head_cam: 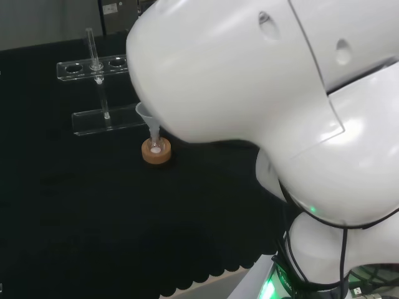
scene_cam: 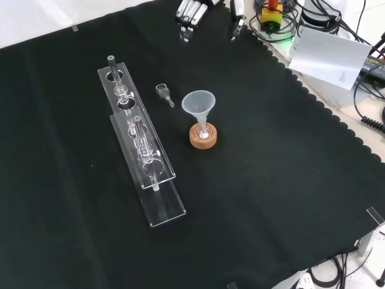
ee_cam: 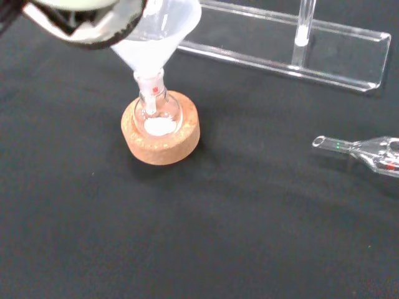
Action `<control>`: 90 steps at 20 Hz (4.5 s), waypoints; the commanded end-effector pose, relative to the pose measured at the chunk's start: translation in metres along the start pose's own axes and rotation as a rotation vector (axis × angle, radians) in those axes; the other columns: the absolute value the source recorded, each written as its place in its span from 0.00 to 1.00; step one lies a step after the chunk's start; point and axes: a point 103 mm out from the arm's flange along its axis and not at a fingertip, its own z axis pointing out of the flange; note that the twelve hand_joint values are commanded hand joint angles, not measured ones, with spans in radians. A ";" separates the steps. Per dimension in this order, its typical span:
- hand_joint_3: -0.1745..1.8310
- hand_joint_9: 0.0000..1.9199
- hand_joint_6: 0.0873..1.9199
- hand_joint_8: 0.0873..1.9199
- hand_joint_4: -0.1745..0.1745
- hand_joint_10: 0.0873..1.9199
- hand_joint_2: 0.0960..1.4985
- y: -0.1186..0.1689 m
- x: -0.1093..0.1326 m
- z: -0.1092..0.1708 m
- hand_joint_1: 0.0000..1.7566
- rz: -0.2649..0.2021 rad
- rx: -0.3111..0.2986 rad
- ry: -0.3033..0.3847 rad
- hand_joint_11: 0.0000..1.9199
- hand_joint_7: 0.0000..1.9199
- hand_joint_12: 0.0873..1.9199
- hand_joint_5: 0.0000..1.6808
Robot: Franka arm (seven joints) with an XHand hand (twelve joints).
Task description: Remove the funnel from the round-bottom flask.
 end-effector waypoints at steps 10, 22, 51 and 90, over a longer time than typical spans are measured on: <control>0.34 0.16 0.00 0.35 0.33 0.36 0.33 0.055 0.027 0.015 0.40 -0.137 0.147 -0.044 0.14 0.02 0.74 0.06; 0.33 0.15 0.00 0.36 0.34 0.37 0.34 0.084 0.040 0.024 0.39 -0.155 0.165 -0.053 0.14 0.02 0.74 0.06; 0.30 0.08 0.00 0.29 0.34 0.41 0.35 0.127 0.028 0.050 0.39 -0.127 0.214 -0.194 0.12 0.00 0.75 0.06; 0.29 0.15 0.00 0.36 0.32 0.38 0.36 0.145 0.035 0.066 0.40 -0.131 0.262 -0.223 0.11 0.05 0.76 0.10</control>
